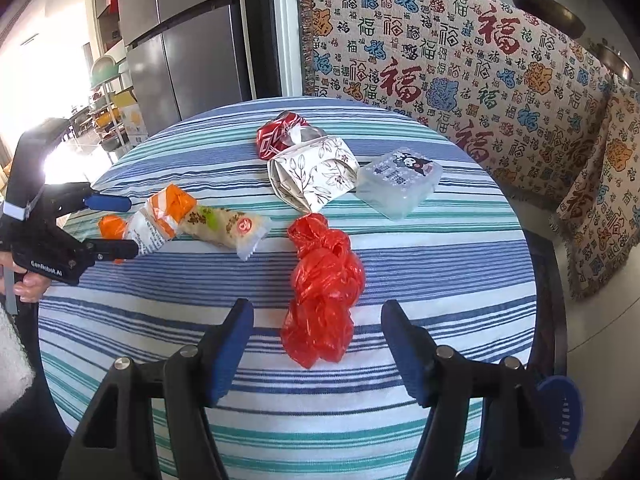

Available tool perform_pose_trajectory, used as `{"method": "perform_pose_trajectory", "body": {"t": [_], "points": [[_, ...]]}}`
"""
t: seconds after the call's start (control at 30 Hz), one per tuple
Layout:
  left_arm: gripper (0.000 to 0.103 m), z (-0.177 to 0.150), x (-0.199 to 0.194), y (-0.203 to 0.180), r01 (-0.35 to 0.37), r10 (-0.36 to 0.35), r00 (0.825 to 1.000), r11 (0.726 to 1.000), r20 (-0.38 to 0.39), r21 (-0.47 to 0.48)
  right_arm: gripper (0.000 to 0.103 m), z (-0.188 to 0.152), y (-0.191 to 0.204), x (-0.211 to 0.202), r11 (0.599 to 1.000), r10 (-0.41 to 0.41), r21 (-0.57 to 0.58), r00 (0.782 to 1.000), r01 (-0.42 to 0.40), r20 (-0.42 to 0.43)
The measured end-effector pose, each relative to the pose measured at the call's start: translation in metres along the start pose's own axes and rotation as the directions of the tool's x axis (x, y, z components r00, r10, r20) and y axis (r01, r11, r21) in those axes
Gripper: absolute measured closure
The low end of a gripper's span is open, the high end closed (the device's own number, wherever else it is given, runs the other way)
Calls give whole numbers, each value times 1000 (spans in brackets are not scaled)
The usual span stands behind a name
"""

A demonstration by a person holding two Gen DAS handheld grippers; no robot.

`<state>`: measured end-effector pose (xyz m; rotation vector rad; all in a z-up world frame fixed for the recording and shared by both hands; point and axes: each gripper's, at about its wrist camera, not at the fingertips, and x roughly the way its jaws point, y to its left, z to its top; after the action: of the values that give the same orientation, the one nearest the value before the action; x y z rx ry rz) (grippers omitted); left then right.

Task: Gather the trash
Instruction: 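Grasp the orange-and-white wrapped bag with the left tool while the right tool grasps the red plastic bag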

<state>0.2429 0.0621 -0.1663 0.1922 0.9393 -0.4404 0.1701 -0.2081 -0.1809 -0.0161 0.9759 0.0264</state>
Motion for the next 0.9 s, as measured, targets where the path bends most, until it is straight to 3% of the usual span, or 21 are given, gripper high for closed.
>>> {"method": "perform_pose_trajectory", "body": {"t": [0.17,0.3,0.5,0.57,0.63,0.9], "points": [[18,6,15,-15,-6,7,1000,999,-27,35,35,15,-1,29,998,47,37,996,-44,-75],[21,4,22,-24,-48,51,998,997,-36,66,35,16,4,47,1000,22,19,994,-20,-103],[19,4,23,-13,-80,80,997,997,-25,6,35,11,0,58,1000,-21,-10,994,20,-111],[27,4,23,-4,-69,68,997,997,-28,-34,35,11,-3,57,1000,-15,-15,994,14,-111],[41,4,21,2,-81,80,997,995,-20,-56,36,11,-5,56,1000,-23,-15,992,22,-127],[42,2,19,2,-95,94,995,993,-15,-70,36,17,-7,34,998,-26,-53,997,23,-66]]}}
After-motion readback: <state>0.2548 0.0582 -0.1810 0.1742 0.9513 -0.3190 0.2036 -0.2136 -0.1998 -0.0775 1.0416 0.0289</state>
